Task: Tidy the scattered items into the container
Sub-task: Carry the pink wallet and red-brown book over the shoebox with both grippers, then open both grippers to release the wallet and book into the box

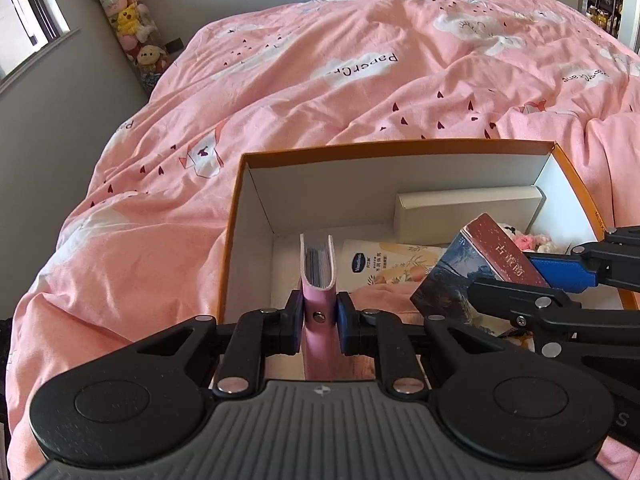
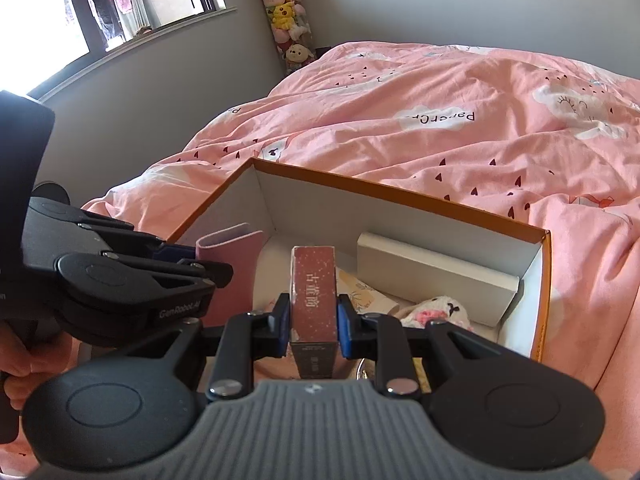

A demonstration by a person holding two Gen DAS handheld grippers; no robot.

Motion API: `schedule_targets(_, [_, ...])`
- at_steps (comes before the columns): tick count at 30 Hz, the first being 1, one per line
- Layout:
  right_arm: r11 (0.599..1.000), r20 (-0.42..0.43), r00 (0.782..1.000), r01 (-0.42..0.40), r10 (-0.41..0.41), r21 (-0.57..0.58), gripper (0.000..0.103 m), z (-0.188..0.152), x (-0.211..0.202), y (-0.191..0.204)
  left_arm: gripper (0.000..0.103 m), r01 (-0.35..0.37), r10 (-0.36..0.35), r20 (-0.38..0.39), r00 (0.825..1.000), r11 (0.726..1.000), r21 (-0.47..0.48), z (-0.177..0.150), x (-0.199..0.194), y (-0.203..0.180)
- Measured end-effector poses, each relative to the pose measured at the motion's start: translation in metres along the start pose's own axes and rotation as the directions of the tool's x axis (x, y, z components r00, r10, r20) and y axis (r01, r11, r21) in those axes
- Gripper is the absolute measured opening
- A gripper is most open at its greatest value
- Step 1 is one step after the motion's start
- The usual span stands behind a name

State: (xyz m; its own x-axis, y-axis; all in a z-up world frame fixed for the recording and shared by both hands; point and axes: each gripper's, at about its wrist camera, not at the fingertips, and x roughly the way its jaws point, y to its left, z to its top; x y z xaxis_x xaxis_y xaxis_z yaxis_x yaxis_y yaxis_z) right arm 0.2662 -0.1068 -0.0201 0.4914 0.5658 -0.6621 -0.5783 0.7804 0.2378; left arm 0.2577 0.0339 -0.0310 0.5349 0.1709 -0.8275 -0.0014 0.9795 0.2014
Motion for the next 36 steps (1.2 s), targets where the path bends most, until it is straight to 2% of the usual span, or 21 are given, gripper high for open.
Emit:
schedule_targets(4, [1.0,-0.013,1.0,-0.005,0.005,0.009,0.025,-0.001,0.003,-0.003,0.019,0.027,-0.027,-0.031,0.999,1.0,-0.01,0.0,0.012,-0.004])
schedule_targets(6, [1.0,-0.012,1.0,-0.005,0.005,0.009,0.025,-0.002,0.003,-0.003,0.019,0.021,-0.021,-0.028,0.999,1.0,-0.012,0.002,0.013,-0.005])
schedule_targets(10, [1.0,-0.019,1.0,-0.004,0.004,0.026,0.025,-0.003,0.005,-0.006,0.021,0.052,-0.053,-0.019,0.998,0.997,-0.056,0.005,0.016,-0.002])
schedule_targets(14, [1.0,-0.023,1.0,-0.003,0.003,0.031,0.025,-0.005,0.006,-0.007,0.025,0.139,-0.139,0.014,0.99,0.98,-0.141,0.003,0.017,0.006])
schedule_targets(18, [1.0,-0.032,1.0,0.0,0.001,0.031,0.025,-0.006,0.009,-0.007,0.028,0.169,-0.165,0.041,0.985,0.97,-0.173,0.002,0.019,0.009])
schedule_targets(23, [0.999,-0.032,0.999,0.016,-0.015,0.032,0.025,-0.006,0.01,-0.008,0.039,0.286,-0.28,0.056,0.958,0.932,-0.222,0.0,0.024,0.014])
schedule_targets(26, [0.999,-0.031,0.999,0.025,-0.024,0.037,0.025,-0.006,0.009,-0.011,0.04,0.331,-0.327,0.058,0.943,0.909,-0.254,-0.003,0.025,0.017])
schedule_targets(28, [0.999,-0.031,0.999,0.032,-0.031,0.041,0.025,-0.006,0.008,-0.012,0.04,0.32,-0.316,0.06,0.947,0.911,-0.261,-0.004,0.024,0.02])
schedule_targets(32, [0.998,-0.027,0.999,0.033,-0.032,0.045,0.025,-0.005,0.008,-0.01,0.037,0.209,-0.212,0.014,0.977,0.951,-0.227,-0.004,0.025,0.019])
schedule_targets(34, [0.999,-0.025,0.999,0.028,-0.027,0.041,0.025,-0.005,0.007,-0.007,0.034,0.174,-0.181,-0.012,0.983,0.959,-0.223,-0.005,0.03,0.019])
schedule_targets(36, [0.999,-0.025,0.999,0.025,-0.025,0.035,0.025,-0.005,0.007,-0.004,0.032,0.167,-0.179,-0.029,0.983,0.958,-0.232,-0.008,0.035,0.02])
